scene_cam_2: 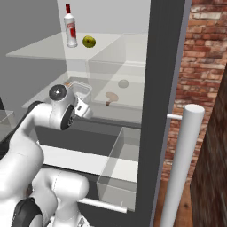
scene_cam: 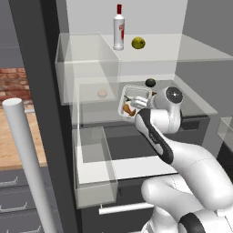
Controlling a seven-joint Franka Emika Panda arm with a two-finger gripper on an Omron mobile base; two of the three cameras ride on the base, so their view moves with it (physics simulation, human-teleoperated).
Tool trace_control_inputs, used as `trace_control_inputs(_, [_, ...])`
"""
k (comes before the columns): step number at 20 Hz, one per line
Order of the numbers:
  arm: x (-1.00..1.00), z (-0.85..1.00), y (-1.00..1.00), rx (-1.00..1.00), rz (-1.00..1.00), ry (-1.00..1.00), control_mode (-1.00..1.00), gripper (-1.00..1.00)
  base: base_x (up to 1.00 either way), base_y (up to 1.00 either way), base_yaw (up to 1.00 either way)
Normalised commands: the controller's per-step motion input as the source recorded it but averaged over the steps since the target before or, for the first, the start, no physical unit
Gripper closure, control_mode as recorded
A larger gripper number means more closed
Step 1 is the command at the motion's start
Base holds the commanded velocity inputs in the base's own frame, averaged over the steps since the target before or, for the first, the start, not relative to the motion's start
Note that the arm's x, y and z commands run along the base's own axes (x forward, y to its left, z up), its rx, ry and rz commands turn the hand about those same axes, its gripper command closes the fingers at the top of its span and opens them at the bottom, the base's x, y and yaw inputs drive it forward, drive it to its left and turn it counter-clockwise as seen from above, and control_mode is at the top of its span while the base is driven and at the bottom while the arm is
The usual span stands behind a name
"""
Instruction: Place the tupperware on the second highest shelf of the fridge. Make space for the tupperware among the existing items by rearranging them on the shelves if needed. Close the fridge door when finished.
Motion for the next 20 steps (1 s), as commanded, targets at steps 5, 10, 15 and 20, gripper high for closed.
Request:
trace_control_inputs(5, [0.46,0.00,0.00,0.00,0.00,-0.01,-1.00,1.00,0.00,0.00,0.00])
trace_control_inputs(10, [0.45,0.00,0.00,0.00,0.00,-0.02,-1.00,1.00,0.00,0.00,0.00])
trace_control_inputs(15, [0.43,0.00,0.00,0.00,0.00,-0.03,-1.00,1.00,0.00,0.00,0.00])
trace_control_inputs(20, [0.41,0.00,0.00,0.00,0.00,-0.04,-1.00,1.00,0.00,0.00,0.00])
